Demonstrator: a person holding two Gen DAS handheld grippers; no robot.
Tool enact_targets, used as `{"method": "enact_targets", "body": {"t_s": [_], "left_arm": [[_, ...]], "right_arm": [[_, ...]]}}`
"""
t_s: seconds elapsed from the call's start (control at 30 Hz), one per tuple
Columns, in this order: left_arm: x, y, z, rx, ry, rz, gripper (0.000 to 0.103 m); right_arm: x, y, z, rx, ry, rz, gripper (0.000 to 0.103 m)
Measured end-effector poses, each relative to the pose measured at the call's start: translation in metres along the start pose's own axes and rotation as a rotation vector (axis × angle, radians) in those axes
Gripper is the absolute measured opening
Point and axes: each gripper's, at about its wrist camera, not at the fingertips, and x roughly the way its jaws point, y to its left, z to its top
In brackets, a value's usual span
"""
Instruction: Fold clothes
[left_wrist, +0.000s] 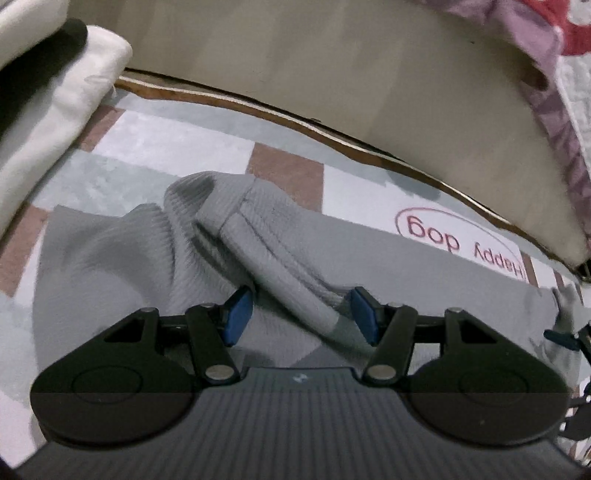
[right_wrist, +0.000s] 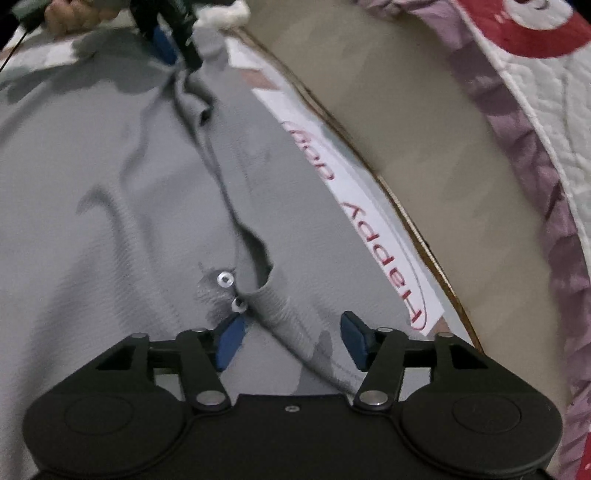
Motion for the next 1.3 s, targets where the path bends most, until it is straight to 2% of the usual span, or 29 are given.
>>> {"method": "enact_targets", "body": {"t_s": [0.03,0.07,0.1,0.13,0.17,0.27,0.37,0.43,0.5,0.57,0.63,0.67,0.7,0.77,0.83,0.9,0.97,1.07,1.17,1.3], "left_arm": [[0.003,-0.002,0.003,0.012,-0.004,0.002,0.059],[0.004,-0.005,0.007,0.037,-0.008,0.009,0.043],[0.006,-0.009,0.012,0.062,-0.012,0.015,0.004],[0.006,-0.013,0.015,0.096,-0.021,0.026,0.004],[0.004,-0.019,0.019,0.137,-0.033,0.040,0.004],[-0.004,-0.032,0.032,0.219,-0.080,0.052,0.004],[-0.001,-0.042,0.048,0.243,-0.084,0.045,0.004],[0.010,-0.047,0.060,0.237,-0.052,0.058,0.005],[0.024,-0.044,0.069,0.184,-0.025,0.067,0.011],[0.037,-0.035,0.072,0.123,-0.010,0.074,0.013],[0.041,-0.031,0.071,0.113,-0.024,0.113,0.013],[0.040,-0.030,0.070,0.127,-0.036,0.135,0.016],[0.036,-0.028,0.068,0.134,-0.057,0.148,0.028],[0.023,-0.023,0.065,0.139,-0.111,0.150,0.042],[0.003,-0.014,0.062,0.131,-0.151,0.122,0.052],[-0.019,-0.005,0.055,0.123,-0.194,0.123,0.067],[-0.036,0.003,0.042,0.130,-0.199,0.137,0.068],[-0.050,0.014,0.014,0.147,-0.127,0.147,0.068],[-0.059,0.021,-0.022,0.150,-0.072,0.150,0.068],[-0.070,0.022,-0.060,0.113,-0.076,0.162,0.068]], "right_arm": [[0.003,-0.004,0.001,0.025,-0.011,0.002,0.063],[0.007,-0.013,0.002,0.098,-0.014,0.036,0.055],[0.012,-0.024,0.004,0.182,-0.016,0.078,0.042],[0.016,-0.034,0.006,0.266,-0.017,0.120,0.012],[0.018,-0.044,0.007,0.337,-0.018,0.141,0.009],[0.016,-0.078,0.009,0.514,-0.080,0.128,0.009],[0.013,-0.111,0.017,0.615,-0.120,0.087,0.008],[0.014,-0.127,0.035,0.622,-0.116,0.035,0.008],[0.023,-0.140,0.059,0.557,-0.100,-0.020,0.008],[0.039,-0.148,0.076,0.486,-0.043,-0.095,0.009],[0.056,-0.154,0.087,0.476,0.011,-0.169,0.010],[0.061,-0.155,0.090,0.486,0.024,-0.211,0.010],[0.064,-0.157,0.089,0.499,0.035,-0.263,0.012],[0.066,-0.162,0.081,0.533,0.048,-0.338,0.016],[0.059,-0.169,0.061,0.610,0.041,-0.328,0.016],[0.044,-0.175,0.033,0.697,0.046,-0.316,0.018],[0.026,-0.182,0.000,0.802,0.058,-0.316,0.032],[-0.005,-0.190,-0.055,0.965,0.040,-0.290,0.037],[-0.028,-0.189,-0.107,1.103,0.031,-0.261,0.038],[-0.053,-0.175,-0.153,1.230,0.010,-0.211,0.046]]}}
